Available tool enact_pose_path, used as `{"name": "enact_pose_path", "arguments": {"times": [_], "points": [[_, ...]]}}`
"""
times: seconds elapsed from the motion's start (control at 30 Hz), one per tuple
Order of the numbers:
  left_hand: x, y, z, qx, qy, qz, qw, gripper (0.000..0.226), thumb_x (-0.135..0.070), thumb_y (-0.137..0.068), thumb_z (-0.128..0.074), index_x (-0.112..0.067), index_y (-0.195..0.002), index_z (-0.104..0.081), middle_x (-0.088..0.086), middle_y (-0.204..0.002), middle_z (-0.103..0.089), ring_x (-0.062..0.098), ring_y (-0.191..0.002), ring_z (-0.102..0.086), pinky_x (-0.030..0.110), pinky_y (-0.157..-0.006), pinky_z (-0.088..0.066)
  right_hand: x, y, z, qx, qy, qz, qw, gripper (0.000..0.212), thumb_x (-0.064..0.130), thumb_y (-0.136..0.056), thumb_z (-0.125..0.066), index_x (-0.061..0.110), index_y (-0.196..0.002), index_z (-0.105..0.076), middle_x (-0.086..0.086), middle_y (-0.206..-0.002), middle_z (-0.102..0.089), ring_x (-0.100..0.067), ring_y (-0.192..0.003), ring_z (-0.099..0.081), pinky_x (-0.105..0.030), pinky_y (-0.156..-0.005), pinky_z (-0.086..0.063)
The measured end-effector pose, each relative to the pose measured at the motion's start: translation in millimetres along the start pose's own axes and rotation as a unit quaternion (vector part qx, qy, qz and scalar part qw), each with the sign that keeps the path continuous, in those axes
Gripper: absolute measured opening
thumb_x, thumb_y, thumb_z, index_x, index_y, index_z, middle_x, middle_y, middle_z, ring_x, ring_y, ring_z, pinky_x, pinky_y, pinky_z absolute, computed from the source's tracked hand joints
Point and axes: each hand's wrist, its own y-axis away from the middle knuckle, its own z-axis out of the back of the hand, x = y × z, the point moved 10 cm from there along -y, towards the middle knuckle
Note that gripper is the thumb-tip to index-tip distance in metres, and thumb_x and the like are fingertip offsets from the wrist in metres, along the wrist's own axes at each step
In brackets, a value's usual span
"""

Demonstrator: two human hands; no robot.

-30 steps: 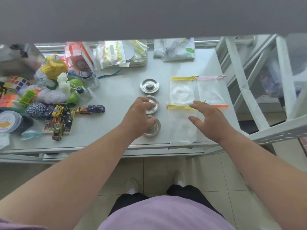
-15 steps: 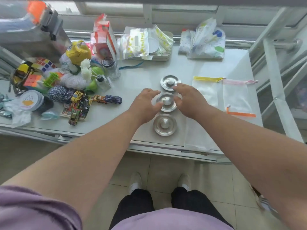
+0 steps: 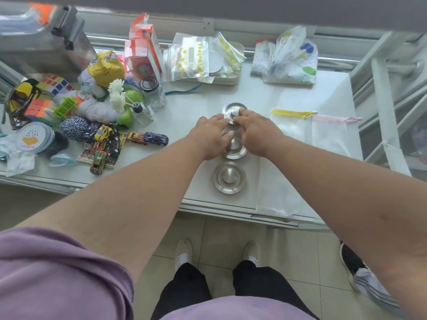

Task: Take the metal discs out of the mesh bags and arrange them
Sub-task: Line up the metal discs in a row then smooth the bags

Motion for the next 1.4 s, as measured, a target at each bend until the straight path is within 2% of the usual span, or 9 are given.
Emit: {"name": "enact_pose_path", "arguments": {"times": [0.13, 0.23, 0.3, 0.4, 0.77, 0.9, 1.07, 1.23, 1.4], "points": [[10, 8, 8, -0.031, 0.019, -0.015, 0.999, 0.066, -0.048, -0.105, -0.054, -0.025, -0.164, -0.039, 0.004, -0.173, -0.035, 0.029, -0.159, -0.029, 0.044, -0.131, -0.023, 0, 21, 14, -0.058, -0.057, -0.011, 0.997, 0.049, 0.020, -0.099, -0.058, 0.016, -0.148, -0.056, -0.013, -0.163, -0.042, -0.027, -0.151, -0.038, -0.039, -0.123, -0.030], [13, 22, 11, -0.054, 0.067, -0.028, 0.996, 0.058, -0.040, -0.099, -0.067, -0.024, -0.154, -0.056, 0.005, -0.150, -0.060, 0.027, -0.131, -0.060, 0.037, -0.116, -0.044, 0, 51, 12, -0.091, -0.073, -0.016, 0.993, 0.042, 0.031, -0.096, -0.065, 0.017, -0.136, -0.066, -0.010, -0.153, -0.056, -0.029, -0.141, -0.050, -0.045, -0.119, -0.036], [15, 28, 6, -0.057, 0.085, -0.035, 0.994, 0.052, -0.034, -0.095, -0.073, -0.024, -0.146, -0.064, 0.005, -0.132, -0.068, 0.026, -0.115, -0.067, 0.032, -0.106, -0.048, 2, 63, 2, -0.081, -0.080, -0.016, 0.993, 0.040, 0.032, -0.094, -0.069, 0.017, -0.131, -0.071, -0.009, -0.147, -0.061, -0.028, -0.135, -0.056, -0.045, -0.115, -0.041], [19, 29, -3, -0.058, 0.097, -0.034, 0.993, 0.048, -0.029, -0.091, -0.078, -0.022, -0.138, -0.071, 0.005, -0.122, -0.068, 0.025, -0.108, -0.069, 0.029, -0.101, -0.048, 3, 68, -10, -0.066, -0.101, -0.033, 0.992, 0.036, 0.031, -0.091, -0.074, 0.020, -0.125, -0.073, -0.006, -0.144, -0.064, -0.026, -0.130, -0.061, -0.040, -0.112, -0.045], [20, 22, -2, -0.063, 0.094, -0.043, 0.993, 0.051, -0.029, -0.092, -0.079, -0.019, -0.141, -0.068, 0.004, -0.128, -0.066, 0.026, -0.115, -0.067, 0.033, -0.106, -0.048, 9, 64, -4, -0.104, -0.108, -0.042, 0.988, 0.025, 0.019, -0.091, -0.074, 0.012, -0.115, -0.076, -0.008, -0.123, -0.072, -0.031, -0.109, -0.067, -0.043, -0.098, -0.052], [19, 28, 0, -0.064, 0.105, -0.041, 0.992, 0.053, -0.030, -0.092, -0.079, -0.022, -0.143, -0.066, 0.003, -0.129, -0.066, 0.024, -0.112, -0.067, 0.030, -0.102, -0.048, 10, 67, -3, -0.106, -0.114, -0.045, 0.987, 0.029, 0.021, -0.092, -0.074, 0.013, -0.120, -0.074, -0.010, -0.130, -0.069, -0.031, -0.117, -0.066, -0.041, -0.102, -0.050], [31, 65, -1, -0.083, 0.129, -0.026, 0.988, 0.061, -0.040, -0.090, -0.082, -0.025, -0.145, -0.063, -0.003, -0.122, -0.063, 0.010, -0.082, -0.065, 0.024, -0.088, -0.047, 24, 105, -1, -0.127, -0.138, -0.012, 0.982, 0.042, 0.028, -0.090, -0.077, 0.016, -0.130, -0.071, -0.007, -0.140, -0.066, -0.024, -0.128, -0.062, -0.036, -0.111, -0.045], [31, 93, -25, -0.054, 0.140, -0.039, 0.988, 0.050, -0.032, -0.087, -0.084, -0.023, -0.135, -0.072, 0.000, -0.113, -0.067, 0.013, -0.085, -0.069, 0.029, -0.092, -0.056, 37, 128, -32, -0.072, -0.117, -0.009, 0.990, 0.037, 0.026, -0.087, -0.080, 0.014, -0.121, -0.076, -0.007, -0.134, -0.070, -0.025, -0.123, -0.064, -0.039, -0.109, -0.047], [26, 95, -30, -0.059, 0.146, -0.046, 0.986, 0.042, -0.023, -0.085, -0.082, -0.021, -0.127, -0.076, 0.002, -0.111, -0.070, 0.015, -0.088, -0.073, 0.031, -0.097, -0.057, 39, 126, -42, -0.077, -0.113, -0.020, 0.990, 0.028, 0.021, -0.086, -0.079, 0.015, -0.114, -0.078, -0.004, -0.129, -0.072, -0.025, -0.118, -0.064, -0.036, -0.105, -0.048]]}}
